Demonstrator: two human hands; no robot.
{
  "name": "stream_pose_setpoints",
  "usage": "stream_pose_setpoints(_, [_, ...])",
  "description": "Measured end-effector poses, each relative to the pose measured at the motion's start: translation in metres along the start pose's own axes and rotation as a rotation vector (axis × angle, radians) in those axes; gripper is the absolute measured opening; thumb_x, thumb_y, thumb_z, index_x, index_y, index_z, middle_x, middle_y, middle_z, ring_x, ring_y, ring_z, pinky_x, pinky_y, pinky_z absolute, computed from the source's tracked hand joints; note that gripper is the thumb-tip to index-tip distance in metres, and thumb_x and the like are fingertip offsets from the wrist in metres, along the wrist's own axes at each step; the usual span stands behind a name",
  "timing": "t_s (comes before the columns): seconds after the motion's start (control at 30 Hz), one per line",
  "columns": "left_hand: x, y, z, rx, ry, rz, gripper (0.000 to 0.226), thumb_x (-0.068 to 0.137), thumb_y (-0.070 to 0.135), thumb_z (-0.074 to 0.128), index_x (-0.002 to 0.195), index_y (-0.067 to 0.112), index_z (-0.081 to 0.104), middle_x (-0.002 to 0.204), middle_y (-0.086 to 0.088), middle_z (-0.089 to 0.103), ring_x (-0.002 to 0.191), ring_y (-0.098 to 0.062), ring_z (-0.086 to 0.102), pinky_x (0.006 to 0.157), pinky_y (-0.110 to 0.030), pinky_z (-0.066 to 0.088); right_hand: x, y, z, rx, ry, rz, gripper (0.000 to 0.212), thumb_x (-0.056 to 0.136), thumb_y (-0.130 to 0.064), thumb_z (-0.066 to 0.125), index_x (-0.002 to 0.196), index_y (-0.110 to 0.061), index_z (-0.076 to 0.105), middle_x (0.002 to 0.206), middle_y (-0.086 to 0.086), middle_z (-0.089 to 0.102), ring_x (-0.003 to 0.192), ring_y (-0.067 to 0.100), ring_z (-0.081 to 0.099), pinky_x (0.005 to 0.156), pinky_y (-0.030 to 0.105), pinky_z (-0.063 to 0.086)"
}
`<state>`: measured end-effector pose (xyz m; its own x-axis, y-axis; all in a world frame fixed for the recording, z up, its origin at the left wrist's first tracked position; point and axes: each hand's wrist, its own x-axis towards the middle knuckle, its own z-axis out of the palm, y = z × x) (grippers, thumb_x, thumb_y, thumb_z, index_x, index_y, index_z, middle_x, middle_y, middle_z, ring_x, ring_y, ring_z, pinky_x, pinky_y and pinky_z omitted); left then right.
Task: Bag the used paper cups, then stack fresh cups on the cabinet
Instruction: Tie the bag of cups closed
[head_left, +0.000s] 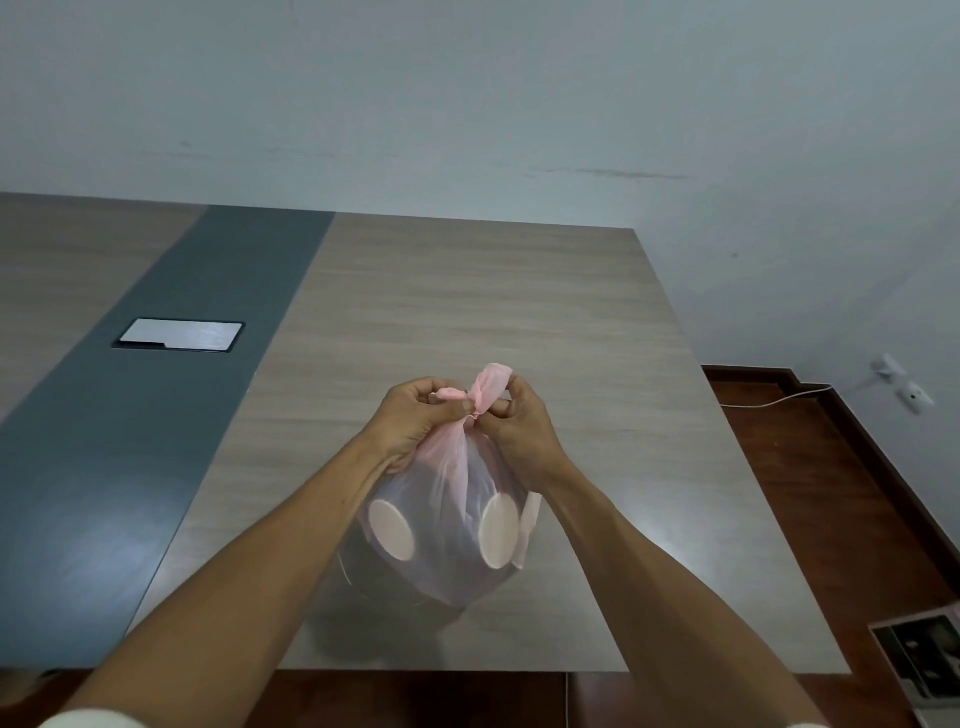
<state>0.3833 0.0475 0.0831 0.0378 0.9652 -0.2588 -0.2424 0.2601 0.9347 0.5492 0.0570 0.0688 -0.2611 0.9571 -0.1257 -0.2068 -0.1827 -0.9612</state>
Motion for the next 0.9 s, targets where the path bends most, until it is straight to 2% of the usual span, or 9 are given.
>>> stream_pose_setpoints(0.2, [0.002,-0.006,0.0,0.146,0.218,0.067,0.028,0.071,0.003,0.09,0.074,0.006,0.062,0.073,-0.012,0.069,0.065,-0.023,0.067,0.066,-0.036,0.06,0.004,-0.005,-0.006,-0.089,-0.012,0.001,0.02,0.102,-0.006,0.056,0.119,0.003,0.061,0.102,0.018,0.072,0.088,0.027,0.07,0.087,0.045,0.058])
stream_pose_setpoints(0.27, [-0.002,-0.008,0.003,0.22,0.162,0.114,0.032,0.07,0.009,0.093,0.076,0.004,0.062,0.081,-0.016,0.07,0.072,-0.026,0.068,0.073,-0.042,0.06,0.005,-0.007,-0.004,-0.191,0.072,-0.058,0.02,0.105,-0.014,0.054,0.111,0.003,0.063,0.093,0.014,0.071,0.078,0.022,0.069,0.074,0.037,0.06])
stream_pose_setpoints(0.33, [-0.006,-0.007,0.008,0.323,0.082,0.216,0.034,0.071,0.007,0.092,0.075,0.004,0.058,0.09,-0.01,0.072,0.077,-0.015,0.069,0.075,-0.036,0.06,0.008,-0.008,-0.003,-0.319,0.166,-0.094,0.022,0.105,-0.019,0.055,0.1,0.001,0.063,0.08,0.009,0.067,0.067,0.017,0.066,0.062,0.032,0.056])
stream_pose_setpoints(0.43, [-0.006,-0.003,0.009,0.72,-0.011,0.519,0.037,0.076,0.011,0.089,0.07,0.007,0.053,0.098,0.002,0.07,0.081,-0.003,0.063,0.074,-0.022,0.05,0.017,-0.009,-0.007,-0.423,0.239,-0.059,0.022,0.097,-0.015,0.067,0.088,0.005,0.063,0.07,0.01,0.063,0.055,0.019,0.061,0.054,0.033,0.051])
stream_pose_setpoints(0.5, [-0.007,-0.003,0.008,1.008,-0.032,0.732,0.029,0.086,0.02,0.081,0.073,0.012,0.056,0.085,0.008,0.068,0.078,-0.012,0.063,0.084,-0.033,0.046,0.02,-0.01,-0.009,-0.411,0.243,-0.005,0.017,0.091,-0.012,0.072,0.1,-0.001,0.062,0.079,0.014,0.065,0.055,0.022,0.062,0.055,0.034,0.051])
stream_pose_setpoints(0.6, [-0.011,-0.008,0.01,1.291,0.063,0.854,0.024,0.097,0.024,0.066,0.078,0.019,0.053,0.066,0.011,0.053,0.068,-0.028,0.057,0.088,-0.042,0.035,0.018,-0.017,-0.01,-0.429,0.222,0.016,0.026,0.095,-0.01,0.06,0.115,-0.011,0.044,0.089,0.011,0.06,0.055,0.015,0.062,0.061,0.036,0.054])
stream_pose_setpoints(0.67, [-0.011,-0.008,0.01,1.28,0.138,0.74,0.023,0.096,0.03,0.064,0.079,0.023,0.05,0.063,0.011,0.053,0.069,-0.025,0.056,0.087,-0.039,0.03,0.014,-0.022,-0.011,-0.486,0.129,-0.047,0.024,0.091,-0.004,0.055,0.11,-0.01,0.041,0.089,0.005,0.053,0.058,0.008,0.058,0.059,0.029,0.051])
stream_pose_setpoints(0.77, [-0.001,-0.006,-0.001,0.962,0.196,0.385,0.03,0.086,0.038,0.071,0.074,0.023,0.047,0.061,0.013,0.053,0.066,-0.013,0.052,0.084,-0.035,0.03,0.01,-0.019,-0.019,-0.818,-0.099,-0.162,0.033,0.082,-0.011,0.068,0.107,-0.013,0.047,0.102,0.001,0.049,0.076,0.008,0.049,0.067,0.022,0.044])
stream_pose_setpoints(0.9, [-0.005,0.002,-0.002,0.518,0.044,0.154,0.025,0.088,0.027,0.073,0.079,0.02,0.051,0.072,0.003,0.055,0.065,-0.012,0.05,0.063,-0.031,0.042,0.011,-0.005,-0.023,-1.14,-0.118,-0.274,0.04,0.086,-0.019,0.073,0.118,-0.021,0.048,0.125,0.003,0.044,0.1,0.022,0.051,0.09,0.036,0.047])
